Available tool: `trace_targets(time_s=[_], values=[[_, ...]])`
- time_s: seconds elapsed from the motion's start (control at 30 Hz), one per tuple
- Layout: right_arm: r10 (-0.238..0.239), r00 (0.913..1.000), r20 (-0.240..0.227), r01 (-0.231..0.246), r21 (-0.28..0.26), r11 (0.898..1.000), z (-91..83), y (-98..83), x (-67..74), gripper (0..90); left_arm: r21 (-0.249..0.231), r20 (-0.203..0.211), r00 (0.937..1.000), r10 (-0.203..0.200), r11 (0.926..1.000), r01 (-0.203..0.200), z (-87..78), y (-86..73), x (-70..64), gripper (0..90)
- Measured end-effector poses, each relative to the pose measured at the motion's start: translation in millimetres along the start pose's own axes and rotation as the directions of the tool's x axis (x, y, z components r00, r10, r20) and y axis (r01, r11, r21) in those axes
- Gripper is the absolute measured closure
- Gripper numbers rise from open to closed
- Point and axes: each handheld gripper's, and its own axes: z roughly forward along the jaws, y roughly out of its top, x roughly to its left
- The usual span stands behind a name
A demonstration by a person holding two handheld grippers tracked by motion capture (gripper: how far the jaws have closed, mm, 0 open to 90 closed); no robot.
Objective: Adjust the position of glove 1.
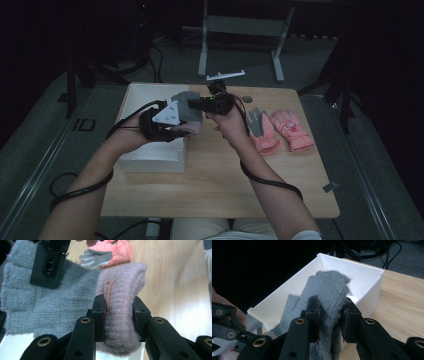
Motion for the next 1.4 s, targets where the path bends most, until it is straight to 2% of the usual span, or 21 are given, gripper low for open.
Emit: trace_targets(time_s=[0.23, 0.33, 0.47, 0.6, 0.63, 0.77, 0.93, 1.1, 1.23, 1.33, 1.37, 1.4], values=[[-0.001, 0.9999, -0.013, 0.001, 0.02, 1.0, 32.7, 8.6, 16.5, 71.6, 0.036, -0.025, 0.9997, -0.007, 0.9993, 0.008, -9.4, -26.9, 6.2, 69.4], [0.005, 0.9998, -0.02, -0.004, 0.035, 0.999, 51.0, 9.8, 21.5, 71.6, 0.069, -0.016, 0.9992, -0.037, 0.9969, 0.038, -10.5, -40.7, 12.4, 69.4], [0.019, 0.9991, -0.037, -0.017, 0.058, 0.998, 75.4, 8.0, 25.9, 71.6, 0.109, 0.006, 0.9992, -0.039, 0.9933, 0.038, -9.1, -60.0, 19.8, 69.4], [0.051, 0.998, -0.036, -0.048, 0.078, 0.996, 91.3, 3.4, 23.4, 71.6, 0.109, 0.034, 0.9993, -0.015, 0.994, 0.011, -5.8, -78.1, 24.4, 69.3], [0.054, 0.998, -0.032, -0.051, 0.086, 0.995, 94.9, 2.1, 22.4, 71.6, 0.11, 0.034, 0.9994, -0.002, 0.9939, -0.002, -4.1, -81.9, 25.4, 69.3], [0.057, 0.9984, -0.007, -0.056, 0.119, 0.991, 108.5, -1.4, 19.5, 71.6, 0.118, 0.052, 0.9986, 0.005, 0.993, -0.011, 4.2, -93.0, 28.2, 69.2], [0.065, 0.9977, 0.017, -0.067, 0.168, 0.983, 121.7, -1.5, 17.5, 71.6, 0.14, 0.072, 0.9973, -0.015, 0.9901, 0.004, 13.6, -103.6, 33.4, 69.2], [0.033, 0.998, 0.053, -0.044, 0.211, 0.976, 133.3, -2.4, 19.6, 71.6, 0.2, 0.074, 0.9968, 0.028, 0.9788, -0.043, 24.9, -107.6, 31.7, 69.2], [0.028, 0.997, 0.072, -0.046, 0.254, 0.966, 145.0, -5.4, 20.6, 71.6, 0.28, 0.083, 0.9942, 0.068, 0.9558, -0.089, 35.8, -110.7, 28.8, 69.2], [0.021, 0.996, 0.087, -0.045, 0.283, 0.958, 153.5, -9.2, 20.3, 70.9, 0.32, 0.091, 0.992, 0.088, 0.9408, -0.113, 42.1, -110.8, 27.2, 69.1], [0.013, 0.9957, 0.092, -0.039, 0.283, 0.958, 154.4, -9.3, 20.5, 69.6, 0.324, 0.092, 0.9916, 0.091, 0.9388, -0.116, 43.9, -110.1, 27.2, 69.0], [0.016, 0.9957, 0.091, -0.041, 0.279, 0.96, 154.4, -8.8, 20.6, 67.2, 0.339, 0.095, 0.9913, 0.091, 0.9333, -0.118, 46.0, -109.2, 27.9, 69.0]])
